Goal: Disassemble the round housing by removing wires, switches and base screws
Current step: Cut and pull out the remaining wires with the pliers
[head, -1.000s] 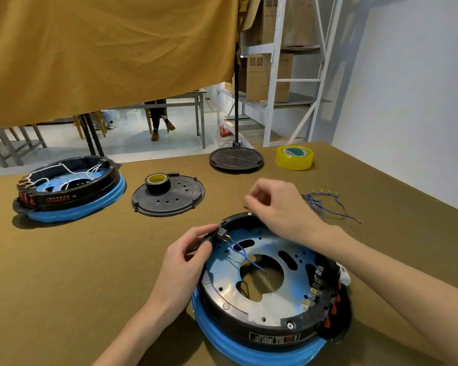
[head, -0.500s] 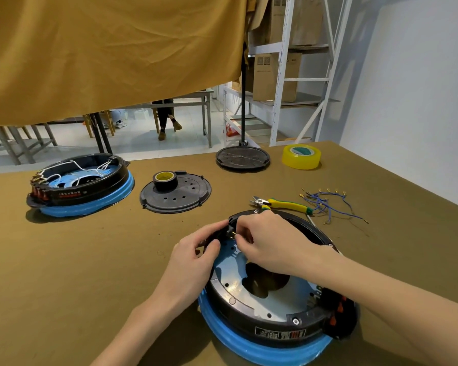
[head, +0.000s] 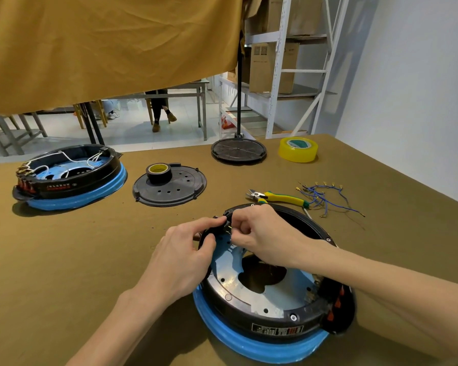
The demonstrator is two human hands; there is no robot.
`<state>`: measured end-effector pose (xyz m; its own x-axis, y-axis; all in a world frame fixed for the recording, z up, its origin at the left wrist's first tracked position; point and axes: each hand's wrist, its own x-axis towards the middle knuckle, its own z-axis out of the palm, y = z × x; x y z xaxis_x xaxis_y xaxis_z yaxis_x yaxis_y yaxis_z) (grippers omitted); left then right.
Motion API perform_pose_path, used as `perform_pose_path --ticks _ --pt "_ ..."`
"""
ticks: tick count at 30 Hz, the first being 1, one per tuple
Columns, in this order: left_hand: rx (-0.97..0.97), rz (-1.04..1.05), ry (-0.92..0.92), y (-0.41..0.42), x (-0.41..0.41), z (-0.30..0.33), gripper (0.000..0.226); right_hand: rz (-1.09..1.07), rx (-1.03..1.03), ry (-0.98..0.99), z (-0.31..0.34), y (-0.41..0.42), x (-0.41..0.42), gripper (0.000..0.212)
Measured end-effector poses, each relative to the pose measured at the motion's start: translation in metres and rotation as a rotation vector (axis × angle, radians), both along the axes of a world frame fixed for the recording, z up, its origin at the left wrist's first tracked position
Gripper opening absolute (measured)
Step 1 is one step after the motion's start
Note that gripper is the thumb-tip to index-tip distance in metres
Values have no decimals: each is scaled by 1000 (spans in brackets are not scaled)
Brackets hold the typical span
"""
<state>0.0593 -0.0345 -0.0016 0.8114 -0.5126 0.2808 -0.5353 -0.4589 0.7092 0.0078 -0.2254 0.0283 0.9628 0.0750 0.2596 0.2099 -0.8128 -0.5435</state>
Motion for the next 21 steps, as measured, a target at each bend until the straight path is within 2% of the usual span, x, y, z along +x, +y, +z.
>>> perform_pose_path --ticks 4,7,9,14,21 --pt "7 -1 -9 -1 2 -1 37 6 22 93 9 -1 5 18" --pt "33 -2 -23 -1 2 -2 38 25 -110 204 24 -2 16 21" --pt "36 -9 -27 0 3 -1 38 12 -146 190 24 -2 18 24" --pt "21 -13 -18 1 2 -1 38 -12 51 80 3 0 0 16" --pt "11 -12 -17 0 5 -5 38 -28 103 94 1 1 -1 16"
